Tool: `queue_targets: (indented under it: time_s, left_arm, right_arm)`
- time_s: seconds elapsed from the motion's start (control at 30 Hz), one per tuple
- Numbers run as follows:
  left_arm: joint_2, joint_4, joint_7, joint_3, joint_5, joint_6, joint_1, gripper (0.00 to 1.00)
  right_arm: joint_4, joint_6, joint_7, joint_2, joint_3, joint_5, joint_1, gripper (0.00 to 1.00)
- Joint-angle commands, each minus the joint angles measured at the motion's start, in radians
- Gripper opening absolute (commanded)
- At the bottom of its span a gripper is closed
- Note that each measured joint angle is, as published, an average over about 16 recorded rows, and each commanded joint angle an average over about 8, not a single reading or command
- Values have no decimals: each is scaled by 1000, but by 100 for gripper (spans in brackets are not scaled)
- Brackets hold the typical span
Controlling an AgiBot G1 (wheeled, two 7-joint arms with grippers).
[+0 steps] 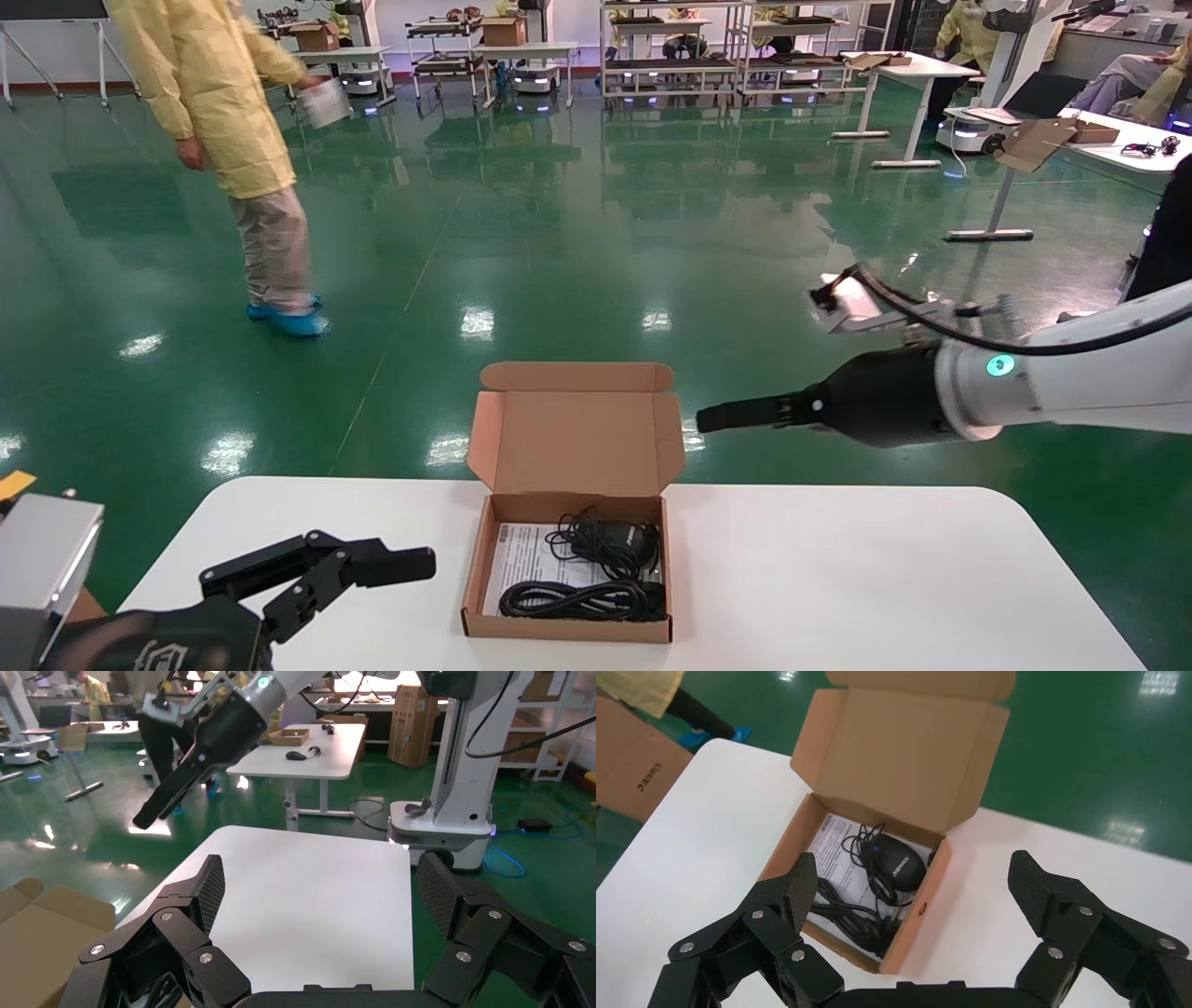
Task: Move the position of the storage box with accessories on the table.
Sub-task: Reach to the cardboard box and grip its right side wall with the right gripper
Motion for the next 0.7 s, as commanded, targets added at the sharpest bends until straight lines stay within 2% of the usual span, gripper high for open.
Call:
queue_targets:
  time_s: [0.03,0.33,0.7]
  left_arm:
    - [0,0,0,0,0,0,0,100]
    - [0,0,0,0,0,0,0,100]
    - [0,0,0,0,0,0,0,100]
  right_arm:
    - [-12,16,27,-18,-4,-6,-6,100]
    - [-6,59,125,-71,-33,-50,-46,100]
    - [93,152,214,-87,-40,-56,-149,100]
